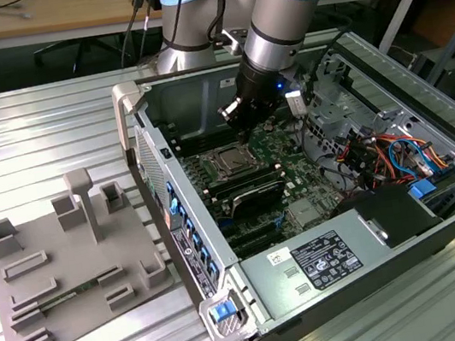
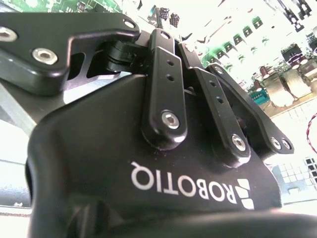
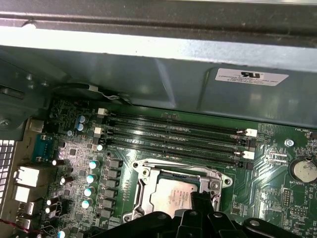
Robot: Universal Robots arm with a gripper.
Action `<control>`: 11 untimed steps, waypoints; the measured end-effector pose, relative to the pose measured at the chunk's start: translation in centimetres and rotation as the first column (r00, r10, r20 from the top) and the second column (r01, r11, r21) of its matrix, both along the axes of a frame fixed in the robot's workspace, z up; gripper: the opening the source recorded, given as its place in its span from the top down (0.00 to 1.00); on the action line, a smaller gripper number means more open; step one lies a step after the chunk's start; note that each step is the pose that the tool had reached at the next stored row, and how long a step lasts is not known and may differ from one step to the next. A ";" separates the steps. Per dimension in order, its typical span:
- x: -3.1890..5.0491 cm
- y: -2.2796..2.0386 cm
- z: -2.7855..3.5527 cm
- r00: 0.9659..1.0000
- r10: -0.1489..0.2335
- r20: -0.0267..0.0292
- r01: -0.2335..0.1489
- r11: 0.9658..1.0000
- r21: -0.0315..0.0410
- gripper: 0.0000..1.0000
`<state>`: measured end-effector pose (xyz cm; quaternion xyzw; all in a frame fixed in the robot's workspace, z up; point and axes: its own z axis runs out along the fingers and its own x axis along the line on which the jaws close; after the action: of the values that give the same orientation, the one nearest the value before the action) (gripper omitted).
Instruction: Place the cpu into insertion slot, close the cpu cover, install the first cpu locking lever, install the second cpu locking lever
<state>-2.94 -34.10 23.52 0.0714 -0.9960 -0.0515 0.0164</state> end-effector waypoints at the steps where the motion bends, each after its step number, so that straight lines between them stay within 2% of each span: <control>1: -0.01 -0.17 -0.01 1.000 0.000 0.000 0.000 1.000 0.000 0.89; 5: -0.01 -0.97 -0.04 1.000 -0.005 0.000 0.005 1.000 -0.002 0.89; 10: 0.04 -1.36 -0.20 1.000 -0.009 0.000 0.009 1.000 -0.012 0.89; 11: 0.08 -1.50 -0.24 1.000 -0.010 0.000 0.010 1.000 -0.016 0.89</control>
<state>-2.86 -35.61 23.28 0.0664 -0.9967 -0.0436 0.0166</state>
